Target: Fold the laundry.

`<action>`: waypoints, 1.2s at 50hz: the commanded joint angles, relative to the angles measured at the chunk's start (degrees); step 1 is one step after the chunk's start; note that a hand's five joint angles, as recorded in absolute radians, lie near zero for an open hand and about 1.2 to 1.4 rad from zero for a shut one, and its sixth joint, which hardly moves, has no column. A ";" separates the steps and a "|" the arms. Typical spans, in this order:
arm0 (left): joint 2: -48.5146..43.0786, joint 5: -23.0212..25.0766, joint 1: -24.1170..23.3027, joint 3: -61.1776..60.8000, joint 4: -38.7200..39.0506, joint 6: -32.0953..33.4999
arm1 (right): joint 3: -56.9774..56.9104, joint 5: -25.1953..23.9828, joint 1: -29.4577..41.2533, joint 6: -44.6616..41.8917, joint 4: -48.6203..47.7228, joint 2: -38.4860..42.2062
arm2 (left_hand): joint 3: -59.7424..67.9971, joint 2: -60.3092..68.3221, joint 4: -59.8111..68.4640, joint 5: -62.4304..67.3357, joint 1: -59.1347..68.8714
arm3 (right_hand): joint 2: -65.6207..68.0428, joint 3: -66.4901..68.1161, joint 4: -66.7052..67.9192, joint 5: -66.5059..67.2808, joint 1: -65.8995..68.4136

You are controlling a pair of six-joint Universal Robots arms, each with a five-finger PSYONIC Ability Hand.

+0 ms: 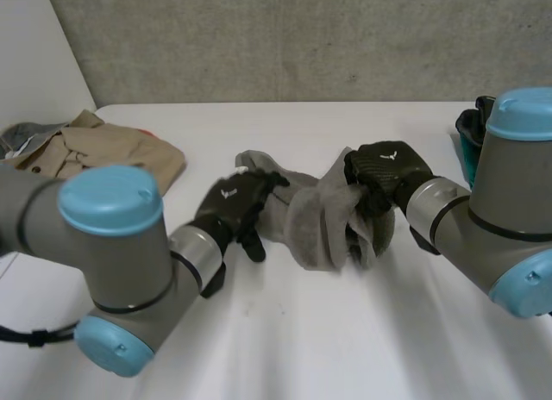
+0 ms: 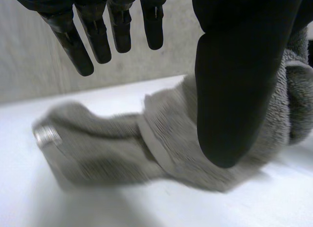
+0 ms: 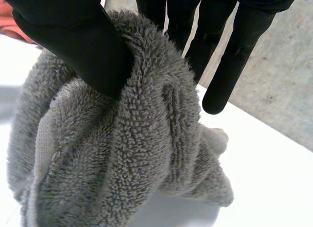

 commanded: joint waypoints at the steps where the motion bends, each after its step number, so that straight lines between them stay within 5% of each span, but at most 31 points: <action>1: -4.52 0.52 -1.48 1.05 3.02 -8.00 | 2.03 -0.03 0.51 6.24 -0.31 -0.91 | -0.04 -0.05 0.14 0.53 -0.68 | 13.36 12.29 11.64 13.40 17.28; 12: -9.71 4.55 -4.65 4.74 5.76 -23.28 | 4.58 0.06 1.83 10.55 -1.28 -2.14 | 0.80 0.79 0.99 1.37 0.17 | 13.36 12.29 11.64 13.40 17.28; 22: -14.81 4.38 -5.53 8.26 5.67 -27.96 | 5.55 -0.03 1.74 14.60 -1.28 -2.58 | 5.16 5.15 5.34 5.73 4.52 | 13.36 12.29 11.64 13.40 17.28; 31: -16.57 4.29 -5.44 11.25 6.11 -32.27 | 6.52 -0.29 1.83 15.48 -1.46 -2.67 | 63.31 63.30 63.50 63.88 62.68 | 13.36 12.29 11.64 13.40 17.28; 35: -15.61 2.90 -5.27 11.96 6.11 -31.92 | 6.26 -0.11 0.95 15.14 -1.89 -3.20 | 63.36 63.35 63.54 63.93 62.72 | 9.09 8.02 7.37 9.13 13.01; 38: -14.20 0.52 -5.27 12.04 6.11 -31.04 | 5.99 -0.20 0.60 14.00 -2.51 -3.72 | 63.36 63.35 63.54 63.93 62.72 | -48.73 -49.80 -50.44 -48.69 -44.81; 39: -13.24 -0.27 -5.27 12.04 6.02 -30.43 | 5.82 -0.20 0.60 13.47 -2.34 -3.99 | 63.36 63.35 63.54 63.93 62.72 | -53.48 -54.55 -55.20 -53.44 -49.56; 50: -3.74 -3.97 -0.52 11.34 5.58 -12.15 | 11.70 0.06 -11.53 7.14 -1.02 -11.72 | 63.36 63.35 63.54 63.93 62.72 | -50.35 -51.42 -52.06 -50.31 -46.43; 60: 1.53 -3.88 -0.87 11.96 5.76 -6.87 | 22.68 -3.80 -12.77 4.40 3.04 -12.43 | 63.36 63.35 63.54 63.93 62.72 | -41.25 -42.31 -42.96 -41.21 -37.32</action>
